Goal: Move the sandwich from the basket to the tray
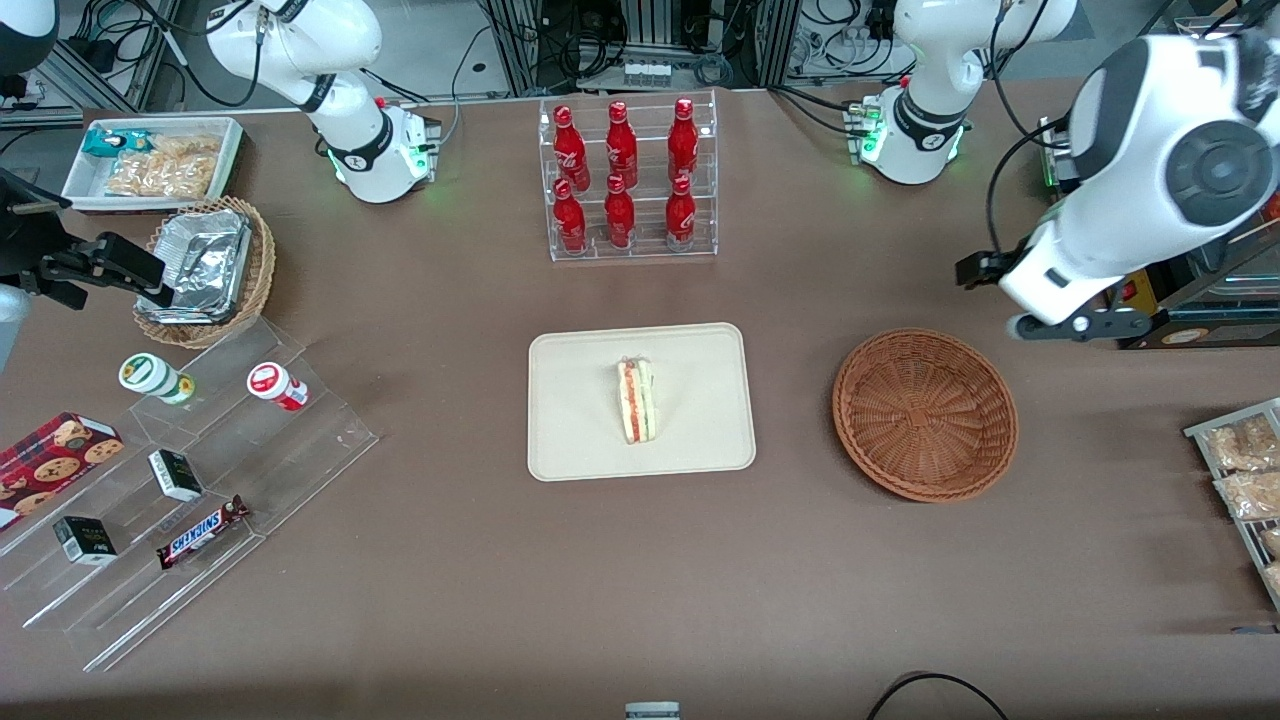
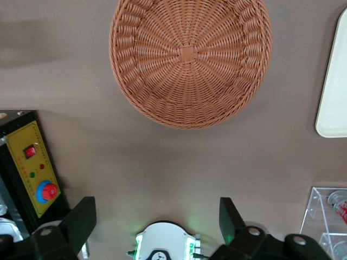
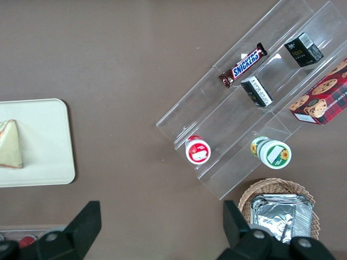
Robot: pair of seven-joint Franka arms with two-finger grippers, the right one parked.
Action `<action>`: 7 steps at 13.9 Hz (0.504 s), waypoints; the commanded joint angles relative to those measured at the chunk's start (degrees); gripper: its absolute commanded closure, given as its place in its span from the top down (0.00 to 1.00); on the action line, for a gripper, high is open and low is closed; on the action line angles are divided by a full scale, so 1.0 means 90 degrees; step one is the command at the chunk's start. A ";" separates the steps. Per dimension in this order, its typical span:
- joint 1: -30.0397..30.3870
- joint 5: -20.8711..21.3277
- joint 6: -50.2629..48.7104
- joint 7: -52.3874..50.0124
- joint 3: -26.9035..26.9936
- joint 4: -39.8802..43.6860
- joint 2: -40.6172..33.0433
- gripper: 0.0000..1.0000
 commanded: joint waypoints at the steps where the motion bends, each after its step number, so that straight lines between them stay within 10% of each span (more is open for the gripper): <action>1: -0.0153 0.0010 -0.0086 0.0230 0.0245 0.0508 -0.0094 1.00; 7: -0.0241 -0.0067 0.0138 0.0493 0.0927 0.1038 -0.0094 1.00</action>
